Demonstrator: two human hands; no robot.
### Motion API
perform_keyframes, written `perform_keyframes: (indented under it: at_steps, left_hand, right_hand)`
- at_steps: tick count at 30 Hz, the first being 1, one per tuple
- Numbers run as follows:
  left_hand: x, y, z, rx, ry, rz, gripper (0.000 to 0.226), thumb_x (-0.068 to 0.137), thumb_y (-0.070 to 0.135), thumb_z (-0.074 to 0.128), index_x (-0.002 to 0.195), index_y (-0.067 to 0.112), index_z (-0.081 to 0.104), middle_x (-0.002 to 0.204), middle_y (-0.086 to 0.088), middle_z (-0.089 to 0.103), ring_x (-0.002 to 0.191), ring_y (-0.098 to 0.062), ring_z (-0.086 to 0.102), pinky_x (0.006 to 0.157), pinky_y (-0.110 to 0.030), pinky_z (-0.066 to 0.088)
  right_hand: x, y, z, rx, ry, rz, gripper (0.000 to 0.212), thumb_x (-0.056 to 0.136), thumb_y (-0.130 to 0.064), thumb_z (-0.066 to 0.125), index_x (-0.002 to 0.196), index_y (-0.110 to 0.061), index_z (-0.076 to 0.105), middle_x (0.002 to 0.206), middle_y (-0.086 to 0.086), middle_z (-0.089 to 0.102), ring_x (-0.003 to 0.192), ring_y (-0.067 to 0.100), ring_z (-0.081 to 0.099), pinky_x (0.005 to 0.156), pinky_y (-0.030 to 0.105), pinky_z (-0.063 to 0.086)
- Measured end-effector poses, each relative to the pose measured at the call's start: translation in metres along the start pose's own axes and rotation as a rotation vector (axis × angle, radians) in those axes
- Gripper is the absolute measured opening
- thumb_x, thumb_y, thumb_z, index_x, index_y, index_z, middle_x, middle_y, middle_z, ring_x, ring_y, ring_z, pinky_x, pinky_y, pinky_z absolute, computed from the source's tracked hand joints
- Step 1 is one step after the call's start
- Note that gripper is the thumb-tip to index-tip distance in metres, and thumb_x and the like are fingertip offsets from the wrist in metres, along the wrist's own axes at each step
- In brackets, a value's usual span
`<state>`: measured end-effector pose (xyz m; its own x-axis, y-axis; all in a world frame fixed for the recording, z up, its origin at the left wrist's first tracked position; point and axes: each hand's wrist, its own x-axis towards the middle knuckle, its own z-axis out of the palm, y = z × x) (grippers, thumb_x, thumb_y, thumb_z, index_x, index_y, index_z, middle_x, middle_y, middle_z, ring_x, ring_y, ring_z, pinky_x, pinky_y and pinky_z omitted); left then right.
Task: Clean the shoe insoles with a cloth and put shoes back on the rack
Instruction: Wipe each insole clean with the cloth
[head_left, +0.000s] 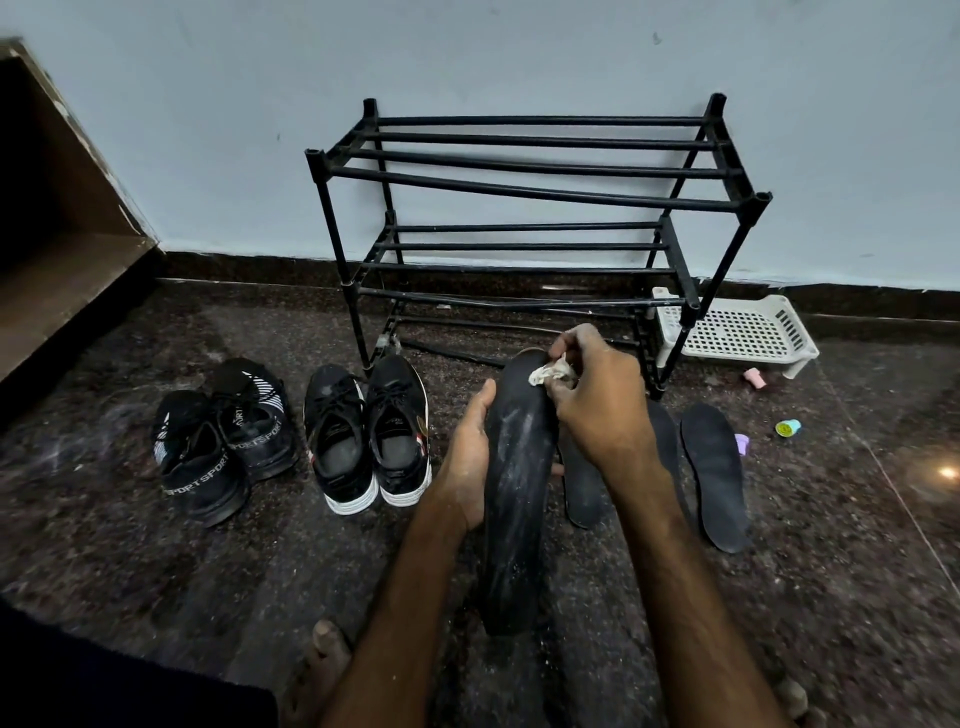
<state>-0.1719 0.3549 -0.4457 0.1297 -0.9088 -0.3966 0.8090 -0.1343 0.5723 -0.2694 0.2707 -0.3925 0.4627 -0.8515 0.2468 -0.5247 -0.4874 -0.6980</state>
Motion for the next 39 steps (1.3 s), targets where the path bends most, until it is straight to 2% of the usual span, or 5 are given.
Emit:
perform_keyframes:
  at_steps: [17, 23, 28, 33, 39]
  left_hand:
    - [0.001, -0.001, 0.000, -0.052, -0.014, 0.011, 0.062, 0.097, 0.054, 0.037, 0.104, 0.006, 0.075, 0.099, -0.016, 0.073, 0.085, -0.026, 0.071, 0.076, -0.039, 0.058]
    - [0.000, -0.002, 0.006, -0.012, -0.020, -0.031, 0.061, 0.097, 0.056, 0.039, 0.104, 0.007, 0.075, 0.094, -0.015, 0.073, 0.079, -0.026, 0.071, 0.068, -0.037, 0.059]
    - [0.001, 0.003, -0.004, -0.016, -0.021, 0.003, 0.062, 0.097, 0.057, 0.040, 0.111, 0.007, 0.072, 0.106, -0.017, 0.072, 0.089, -0.027, 0.070, 0.079, -0.041, 0.056]
    - [0.002, -0.003, 0.002, 0.035, -0.016, -0.016, 0.064, 0.096, 0.058, 0.039, 0.098, 0.006, 0.078, 0.096, -0.015, 0.073, 0.080, -0.026, 0.071, 0.070, -0.038, 0.059]
    - [0.002, 0.004, 0.002, -0.045, -0.043, 0.017, 0.066, 0.097, 0.061, 0.033, 0.121, 0.007, 0.064, 0.111, -0.016, 0.071, 0.097, -0.026, 0.070, 0.081, -0.038, 0.056]
  right_hand:
    - [0.000, -0.005, 0.001, 0.033, -0.202, -0.052, 0.032, 0.075, -0.005, 0.078, 0.092, -0.023, 0.059, 0.082, -0.008, 0.065, 0.075, 0.008, 0.063, 0.069, 0.025, 0.054]
    - [0.001, -0.006, 0.001, 0.026, 0.087, -0.030, 0.035, 0.080, -0.002, 0.072, 0.099, -0.025, 0.054, 0.084, -0.008, 0.062, 0.075, 0.007, 0.059, 0.066, 0.016, 0.045]
    - [0.000, -0.008, -0.002, 0.055, -0.234, -0.081, 0.030, 0.077, -0.005, 0.077, 0.093, -0.024, 0.059, 0.079, -0.011, 0.061, 0.068, 0.004, 0.057, 0.058, 0.011, 0.042]
    - [0.002, -0.006, -0.008, -0.011, 0.059, -0.016, 0.033, 0.080, -0.002, 0.073, 0.097, -0.024, 0.056, 0.075, -0.016, 0.050, 0.067, -0.002, 0.049, 0.063, 0.018, 0.039]
    - [-0.001, -0.013, -0.002, 0.040, -0.247, -0.131, 0.032, 0.076, -0.006, 0.076, 0.091, -0.028, 0.059, 0.082, -0.012, 0.063, 0.075, 0.003, 0.061, 0.068, 0.024, 0.052]
